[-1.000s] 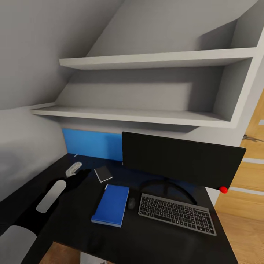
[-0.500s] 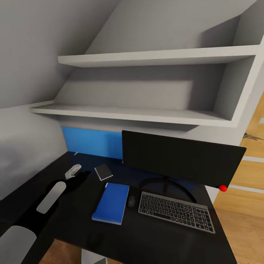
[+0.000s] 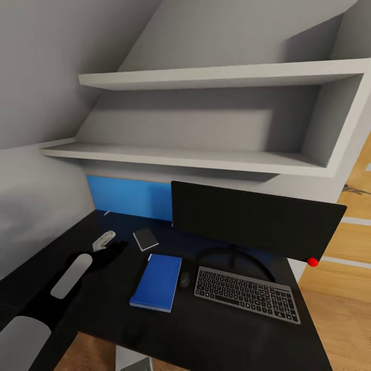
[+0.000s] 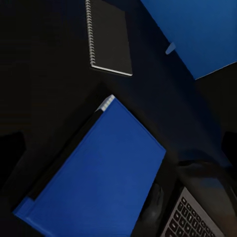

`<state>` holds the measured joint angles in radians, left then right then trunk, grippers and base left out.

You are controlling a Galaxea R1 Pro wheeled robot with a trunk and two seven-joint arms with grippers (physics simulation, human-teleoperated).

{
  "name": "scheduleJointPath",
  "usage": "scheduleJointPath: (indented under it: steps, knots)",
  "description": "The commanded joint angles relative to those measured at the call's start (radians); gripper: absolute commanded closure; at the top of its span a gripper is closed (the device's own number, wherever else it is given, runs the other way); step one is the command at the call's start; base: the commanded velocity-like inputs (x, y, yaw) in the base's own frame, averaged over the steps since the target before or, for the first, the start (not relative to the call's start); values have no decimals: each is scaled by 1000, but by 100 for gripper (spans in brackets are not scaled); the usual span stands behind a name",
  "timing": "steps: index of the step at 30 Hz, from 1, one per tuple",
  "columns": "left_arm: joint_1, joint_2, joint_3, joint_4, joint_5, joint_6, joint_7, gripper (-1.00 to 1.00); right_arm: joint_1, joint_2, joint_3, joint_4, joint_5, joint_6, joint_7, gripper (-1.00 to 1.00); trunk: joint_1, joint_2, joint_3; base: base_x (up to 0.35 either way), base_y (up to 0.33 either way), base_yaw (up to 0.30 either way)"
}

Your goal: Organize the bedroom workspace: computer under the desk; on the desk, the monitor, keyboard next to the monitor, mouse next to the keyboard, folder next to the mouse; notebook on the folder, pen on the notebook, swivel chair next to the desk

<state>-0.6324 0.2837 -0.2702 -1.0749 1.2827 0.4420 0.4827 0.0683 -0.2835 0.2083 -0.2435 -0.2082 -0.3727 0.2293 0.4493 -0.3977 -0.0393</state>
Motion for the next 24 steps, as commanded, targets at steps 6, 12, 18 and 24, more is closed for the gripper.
scheduleJointPath:
  steps: [6,12,18,24]
  knots:
    - [-1,4,-3,-9,10,3,9,-100,30,36,7,6,4,-11,1,-100,1,-2,-12,0,0,-40]
    - [2,9,-6,-10,8,9,11,-100,30,40,5,7,5,23,-30,-100,1,-2,-21,20,72,-98]
    - [3,11,-6,-10,6,15,10,-100,30,42,5,7,6,31,-46,-100,1,-2,-30,86,221,-160]
    - [3,11,-7,-10,6,17,10,-100,30,43,6,7,8,30,-49,-100,1,-2,-37,179,258,-195]
